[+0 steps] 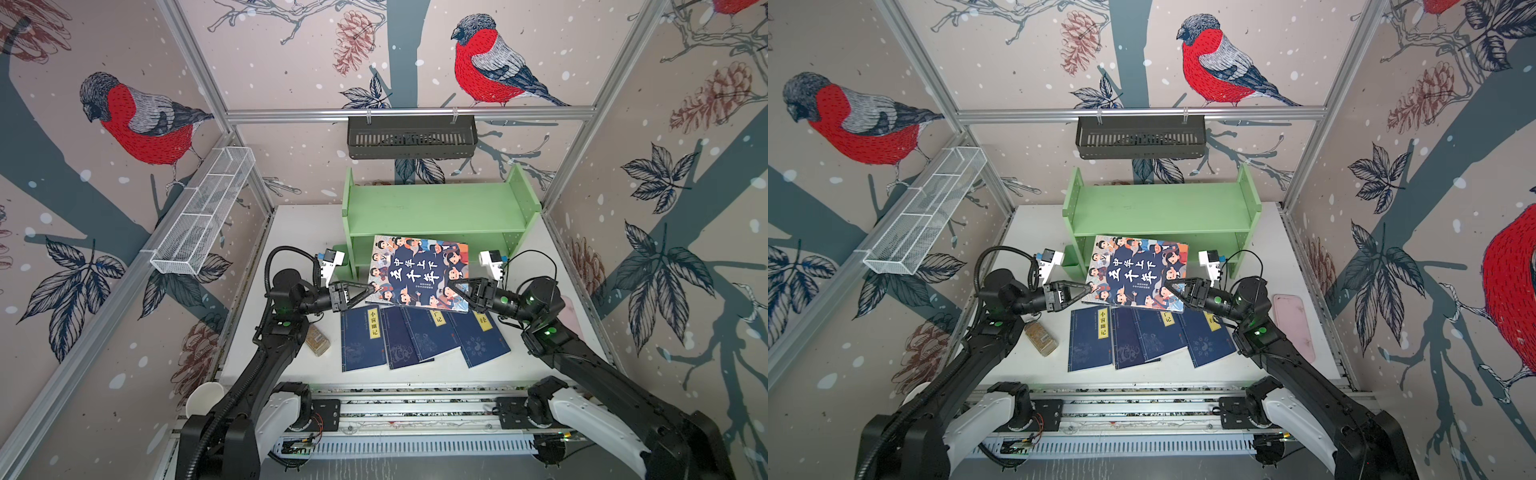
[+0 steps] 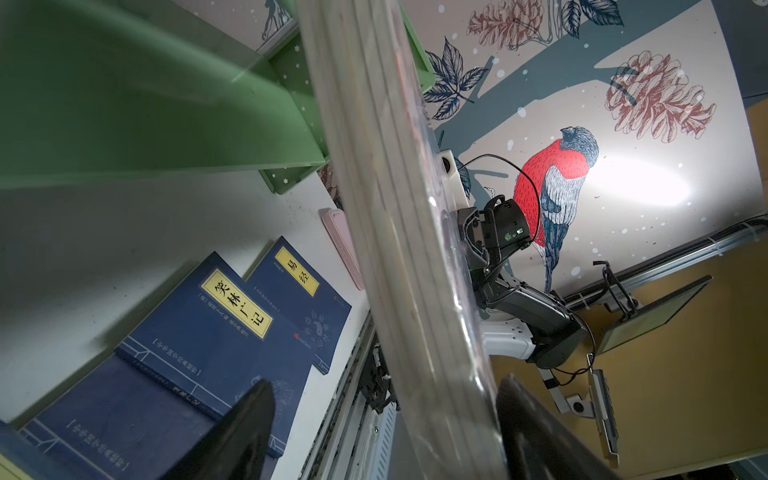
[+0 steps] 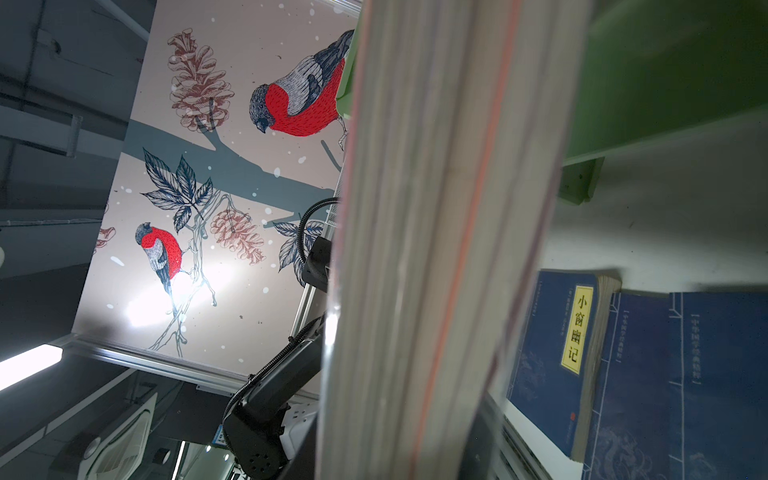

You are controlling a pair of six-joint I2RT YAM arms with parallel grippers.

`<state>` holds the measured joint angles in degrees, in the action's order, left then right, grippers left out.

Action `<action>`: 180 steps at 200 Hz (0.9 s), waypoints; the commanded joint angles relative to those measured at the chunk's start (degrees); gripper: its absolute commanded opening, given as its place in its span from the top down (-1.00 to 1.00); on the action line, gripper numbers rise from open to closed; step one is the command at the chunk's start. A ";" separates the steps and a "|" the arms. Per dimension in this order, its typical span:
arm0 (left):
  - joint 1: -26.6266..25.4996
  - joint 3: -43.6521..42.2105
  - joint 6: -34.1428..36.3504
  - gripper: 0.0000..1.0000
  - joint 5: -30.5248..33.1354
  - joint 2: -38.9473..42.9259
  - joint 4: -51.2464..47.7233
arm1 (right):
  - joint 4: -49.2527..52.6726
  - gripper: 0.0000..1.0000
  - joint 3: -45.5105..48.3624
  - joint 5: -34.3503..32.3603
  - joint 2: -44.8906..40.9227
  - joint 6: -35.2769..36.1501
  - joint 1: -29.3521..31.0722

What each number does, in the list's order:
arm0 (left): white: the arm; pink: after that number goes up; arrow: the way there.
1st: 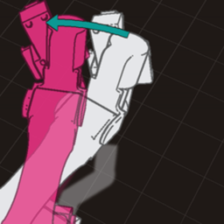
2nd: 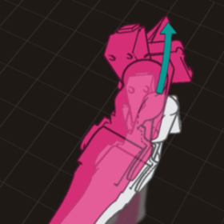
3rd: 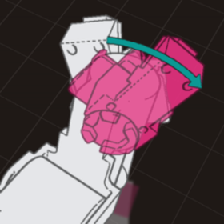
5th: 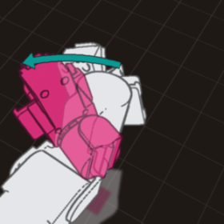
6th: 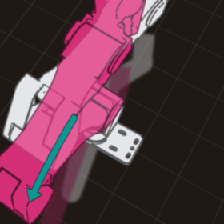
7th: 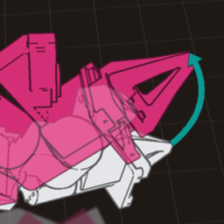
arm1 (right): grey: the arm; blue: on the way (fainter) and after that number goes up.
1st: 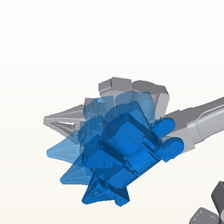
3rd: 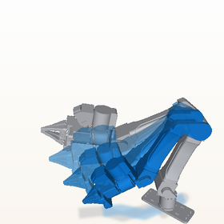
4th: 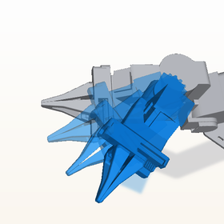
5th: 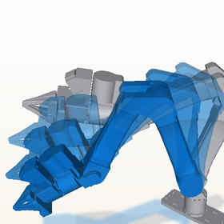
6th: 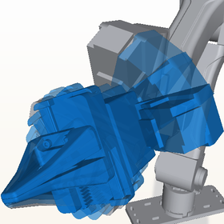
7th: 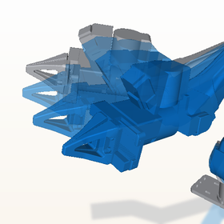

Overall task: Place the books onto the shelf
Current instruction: 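Carry the held book with both grippers toward the green shelf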

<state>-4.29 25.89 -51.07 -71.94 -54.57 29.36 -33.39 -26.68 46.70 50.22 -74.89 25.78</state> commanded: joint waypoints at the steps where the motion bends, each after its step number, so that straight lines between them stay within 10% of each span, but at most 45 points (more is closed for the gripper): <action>1: 1.31 0.40 0.05 -0.67 -2.13 1.41 1.82 | -5.63 1.00 -4.26 1.59 -0.19 1.69 -1.16; 180: 8.24 12.37 2.38 -0.62 -12.13 4.82 0.04 | 2.34 1.00 -31.18 11.51 18.54 5.11 -7.65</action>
<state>3.55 37.26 -49.56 -81.43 -49.87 28.03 -24.97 -56.90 57.01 69.23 -71.11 18.90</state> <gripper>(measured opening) 0.813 0.276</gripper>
